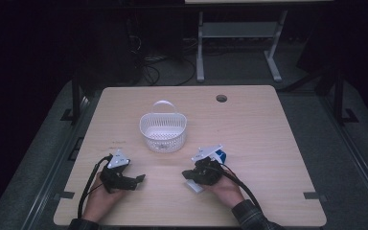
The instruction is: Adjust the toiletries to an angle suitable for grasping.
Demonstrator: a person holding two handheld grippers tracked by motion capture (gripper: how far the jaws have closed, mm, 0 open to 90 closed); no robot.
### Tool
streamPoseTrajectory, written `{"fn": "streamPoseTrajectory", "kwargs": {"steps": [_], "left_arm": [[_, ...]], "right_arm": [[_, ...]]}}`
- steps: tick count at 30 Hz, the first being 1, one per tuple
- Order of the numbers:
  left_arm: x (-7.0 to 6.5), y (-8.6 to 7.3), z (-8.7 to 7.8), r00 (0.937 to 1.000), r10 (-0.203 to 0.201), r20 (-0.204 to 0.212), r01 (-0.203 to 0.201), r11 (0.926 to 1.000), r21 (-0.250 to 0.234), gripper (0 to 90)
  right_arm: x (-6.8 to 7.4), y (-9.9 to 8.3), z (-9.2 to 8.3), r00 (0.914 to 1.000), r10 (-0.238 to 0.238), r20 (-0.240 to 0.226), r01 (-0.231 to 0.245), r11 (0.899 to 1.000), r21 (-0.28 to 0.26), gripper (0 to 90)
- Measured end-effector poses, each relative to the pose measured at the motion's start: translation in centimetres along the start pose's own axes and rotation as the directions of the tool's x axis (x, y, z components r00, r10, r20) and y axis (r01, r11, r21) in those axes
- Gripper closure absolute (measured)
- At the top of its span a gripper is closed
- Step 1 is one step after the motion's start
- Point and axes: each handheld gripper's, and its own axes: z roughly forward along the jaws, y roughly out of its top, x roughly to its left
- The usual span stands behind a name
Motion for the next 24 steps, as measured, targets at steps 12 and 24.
{"fn": "streamPoseTrajectory", "kwargs": {"steps": [12,24], "left_arm": [[0.0,0.0,0.0,1.0000,-0.002,0.000,0.002,1.0000,0.000,12.7],[0.0,0.0,0.0,1.0000,0.002,0.001,-0.002,1.0000,0.003,12.7]], "right_arm": [[0.3,-0.5,0.1,1.0000,-0.003,-0.006,0.003,1.000,0.019,89.5],[0.6,-1.4,-0.7,0.9999,0.004,-0.015,-0.004,1.000,0.018,89.5]]}}
